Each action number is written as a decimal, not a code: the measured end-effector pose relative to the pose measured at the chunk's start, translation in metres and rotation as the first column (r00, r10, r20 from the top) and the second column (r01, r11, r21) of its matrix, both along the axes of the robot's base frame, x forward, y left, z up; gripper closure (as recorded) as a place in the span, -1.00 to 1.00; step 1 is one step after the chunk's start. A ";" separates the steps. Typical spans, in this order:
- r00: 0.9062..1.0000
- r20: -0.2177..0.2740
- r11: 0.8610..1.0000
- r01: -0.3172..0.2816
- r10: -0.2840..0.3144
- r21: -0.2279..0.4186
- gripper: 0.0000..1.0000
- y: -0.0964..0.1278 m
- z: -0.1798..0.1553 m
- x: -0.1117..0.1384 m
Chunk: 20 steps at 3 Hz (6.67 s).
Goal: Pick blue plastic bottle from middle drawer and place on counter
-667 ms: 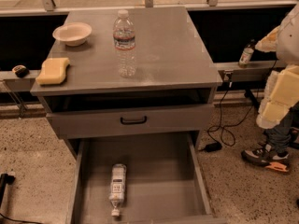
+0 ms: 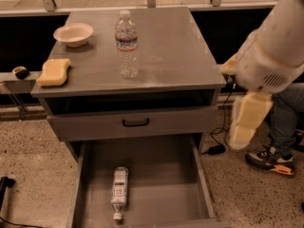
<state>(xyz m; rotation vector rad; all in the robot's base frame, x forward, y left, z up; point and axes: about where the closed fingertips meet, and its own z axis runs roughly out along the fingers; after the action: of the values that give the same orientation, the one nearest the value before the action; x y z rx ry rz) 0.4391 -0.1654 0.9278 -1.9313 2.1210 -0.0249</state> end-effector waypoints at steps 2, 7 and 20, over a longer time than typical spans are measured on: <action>0.905 -0.118 0.913 -0.402 0.408 0.067 -1.00 0.095 -0.122 -0.026; 0.716 0.018 0.711 -0.690 0.698 -0.138 -1.00 0.137 -0.206 -0.004; -0.123 0.005 -0.121 -0.986 0.992 -0.117 -1.00 0.287 -0.530 0.024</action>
Offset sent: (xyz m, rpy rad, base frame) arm -0.0413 0.1142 -0.1694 -0.0185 0.1788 0.6899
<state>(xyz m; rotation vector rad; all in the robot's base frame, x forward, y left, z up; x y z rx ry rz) 0.4631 0.1217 0.3974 -2.9276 -0.0618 0.1136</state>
